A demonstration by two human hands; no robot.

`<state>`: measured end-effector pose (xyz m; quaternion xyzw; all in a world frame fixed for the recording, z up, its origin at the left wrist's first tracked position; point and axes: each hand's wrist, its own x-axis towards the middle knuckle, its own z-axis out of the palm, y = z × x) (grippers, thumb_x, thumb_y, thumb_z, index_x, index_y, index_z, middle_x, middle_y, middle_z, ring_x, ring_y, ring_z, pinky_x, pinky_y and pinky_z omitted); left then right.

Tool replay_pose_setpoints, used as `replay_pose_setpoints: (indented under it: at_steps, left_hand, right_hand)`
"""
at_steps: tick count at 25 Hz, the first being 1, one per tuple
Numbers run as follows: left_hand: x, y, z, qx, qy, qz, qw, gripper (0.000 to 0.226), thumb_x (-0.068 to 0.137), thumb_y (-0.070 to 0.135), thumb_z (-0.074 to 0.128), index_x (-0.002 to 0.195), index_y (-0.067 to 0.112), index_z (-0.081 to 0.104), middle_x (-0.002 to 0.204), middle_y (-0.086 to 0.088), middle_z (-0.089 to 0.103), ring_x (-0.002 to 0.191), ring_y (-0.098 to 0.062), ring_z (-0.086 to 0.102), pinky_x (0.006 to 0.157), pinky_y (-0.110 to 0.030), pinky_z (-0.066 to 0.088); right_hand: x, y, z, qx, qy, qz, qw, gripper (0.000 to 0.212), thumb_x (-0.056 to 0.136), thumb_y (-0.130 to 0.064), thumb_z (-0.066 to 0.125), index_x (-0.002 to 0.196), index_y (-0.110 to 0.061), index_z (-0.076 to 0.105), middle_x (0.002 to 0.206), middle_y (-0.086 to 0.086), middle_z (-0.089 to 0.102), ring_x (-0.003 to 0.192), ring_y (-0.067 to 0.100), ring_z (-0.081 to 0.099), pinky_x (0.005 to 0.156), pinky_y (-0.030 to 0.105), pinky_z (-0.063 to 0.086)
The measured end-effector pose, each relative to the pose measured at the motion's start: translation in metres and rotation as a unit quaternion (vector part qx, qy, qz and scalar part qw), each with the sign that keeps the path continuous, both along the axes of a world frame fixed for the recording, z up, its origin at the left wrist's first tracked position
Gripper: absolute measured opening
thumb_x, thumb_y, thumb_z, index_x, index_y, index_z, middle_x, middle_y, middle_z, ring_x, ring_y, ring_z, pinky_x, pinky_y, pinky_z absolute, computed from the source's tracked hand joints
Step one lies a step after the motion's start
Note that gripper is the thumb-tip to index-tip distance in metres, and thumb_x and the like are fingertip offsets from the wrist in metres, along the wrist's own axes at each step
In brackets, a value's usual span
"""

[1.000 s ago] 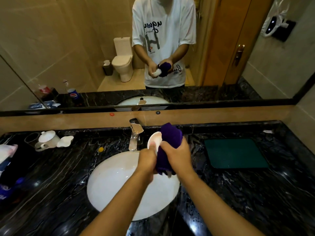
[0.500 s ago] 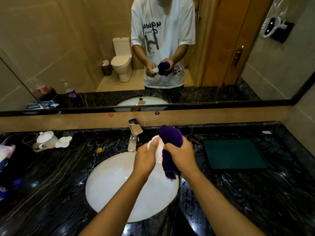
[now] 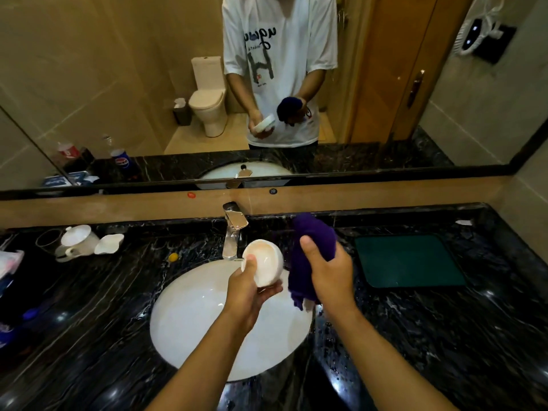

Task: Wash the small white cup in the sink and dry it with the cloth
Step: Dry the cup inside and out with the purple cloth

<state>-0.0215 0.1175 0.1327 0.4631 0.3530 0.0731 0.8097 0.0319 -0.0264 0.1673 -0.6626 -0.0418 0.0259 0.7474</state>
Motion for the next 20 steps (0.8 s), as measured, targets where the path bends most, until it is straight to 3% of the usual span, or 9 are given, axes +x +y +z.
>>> replay_pose_setpoints:
  at_steps: [2, 3, 6, 8, 11, 13, 16, 18, 20]
  left_hand:
    - [-0.003, 0.003, -0.001, -0.003, -0.046, -0.031, 0.998, 0.032, 0.107, 0.025, 0.05, 0.131, 0.008, 0.062, 0.124, -0.023, 0.07, 0.107, -0.039, 0.071, 0.076, -0.048, 0.064]
    - [-0.003, 0.001, 0.0, -0.027, -0.065, -0.035, 0.997, 0.029, 0.104, 0.017, 0.051, 0.127, 0.008, 0.067, 0.124, -0.024, 0.071, 0.109, -0.037, 0.071, 0.077, -0.048, 0.064]
    - [-0.001, -0.01, 0.001, -0.166, -0.124, -0.015, 0.978, 0.038, 0.08, 0.005, 0.05, 0.103, 0.009, 0.08, 0.104, -0.019, 0.077, 0.092, -0.031, 0.076, 0.077, -0.042, 0.063]
    - [-0.001, -0.01, -0.002, -0.222, -0.135, 0.004, 0.966, 0.04, 0.073, 0.009, 0.05, 0.098, 0.009, 0.081, 0.099, -0.017, 0.077, 0.088, -0.032, 0.076, 0.079, -0.042, 0.062]
    - [-0.002, -0.006, -0.003, -0.166, -0.111, 0.01, 0.98, 0.036, 0.08, 0.032, 0.066, 0.11, 0.013, 0.075, 0.099, -0.014, 0.077, 0.088, -0.029, 0.076, 0.074, -0.04, 0.061]
    - [0.002, -0.01, -0.003, -0.05, -0.046, 0.007, 0.998, 0.039, 0.09, 0.05, 0.066, 0.115, 0.02, 0.067, 0.099, -0.01, 0.074, 0.089, -0.025, 0.072, 0.07, -0.038, 0.058]
    - [0.006, -0.022, -0.005, 0.161, -0.008, -0.061, 0.985, 0.034, 0.099, 0.053, 0.055, 0.113, 0.025, 0.067, 0.106, -0.004, 0.075, 0.094, -0.016, 0.07, 0.074, -0.033, 0.056]
    - [0.004, -0.019, -0.003, 0.205, 0.001, -0.077, 0.976, 0.03, 0.1, 0.052, 0.049, 0.111, 0.031, 0.069, 0.109, -0.004, 0.075, 0.099, -0.017, 0.07, 0.08, -0.037, 0.059]
    - [0.002, -0.009, 0.003, 0.223, 0.006, -0.084, 0.971, 0.03, 0.093, 0.055, 0.049, 0.101, 0.035, 0.071, 0.101, -0.001, 0.076, 0.094, -0.019, 0.071, 0.075, -0.039, 0.06]
  right_hand:
    - [0.007, -0.004, 0.005, -0.028, -0.031, 0.062, 0.997, 0.021, 0.081, -0.051, 0.075, 0.101, -0.053, 0.067, 0.097, -0.017, 0.075, 0.086, 0.0, 0.071, 0.066, 0.013, 0.054]
    - [0.007, -0.001, 0.006, -0.075, -0.046, 0.094, 0.992, 0.027, 0.079, -0.058, 0.072, 0.104, -0.054, 0.064, 0.101, -0.015, 0.072, 0.09, 0.001, 0.07, 0.069, 0.015, 0.055]
    - [-0.004, 0.015, -0.004, -0.254, -0.096, 0.13, 0.954, 0.04, 0.079, -0.07, 0.061, 0.109, -0.043, 0.058, 0.105, -0.014, 0.054, 0.092, 0.002, 0.061, 0.073, 0.016, 0.049]
    - [-0.011, 0.018, -0.011, -0.297, -0.097, 0.104, 0.944, 0.042, 0.081, -0.064, 0.061, 0.112, -0.038, 0.056, 0.104, -0.016, 0.056, 0.091, 0.005, 0.061, 0.073, 0.023, 0.054]
    - [-0.01, 0.009, -0.016, -0.381, -0.096, 0.117, 0.912, 0.046, 0.078, -0.055, 0.068, 0.117, -0.041, 0.048, 0.099, -0.015, 0.063, 0.086, 0.012, 0.065, 0.069, 0.031, 0.058]
    - [-0.007, 0.011, -0.017, -0.466, -0.096, 0.144, 0.868, 0.036, 0.077, -0.053, 0.065, 0.104, -0.035, 0.051, 0.087, -0.011, 0.063, 0.076, 0.016, 0.065, 0.063, 0.033, 0.056]
    - [-0.005, 0.02, -0.016, -0.385, -0.007, 0.133, 0.913, 0.025, 0.079, -0.049, 0.061, 0.081, -0.024, 0.061, 0.072, -0.003, 0.068, 0.064, 0.018, 0.065, 0.058, 0.037, 0.055]
    - [-0.003, 0.02, -0.018, -0.254, 0.065, 0.165, 0.951, 0.027, 0.079, -0.045, 0.068, 0.078, -0.018, 0.069, 0.07, 0.003, 0.072, 0.063, 0.018, 0.068, 0.061, 0.038, 0.056]
    - [-0.006, 0.017, -0.019, -0.146, 0.119, 0.22, 0.957, 0.023, 0.08, -0.043, 0.072, 0.086, -0.021, 0.075, 0.078, 0.005, 0.077, 0.07, 0.021, 0.073, 0.064, 0.035, 0.058]
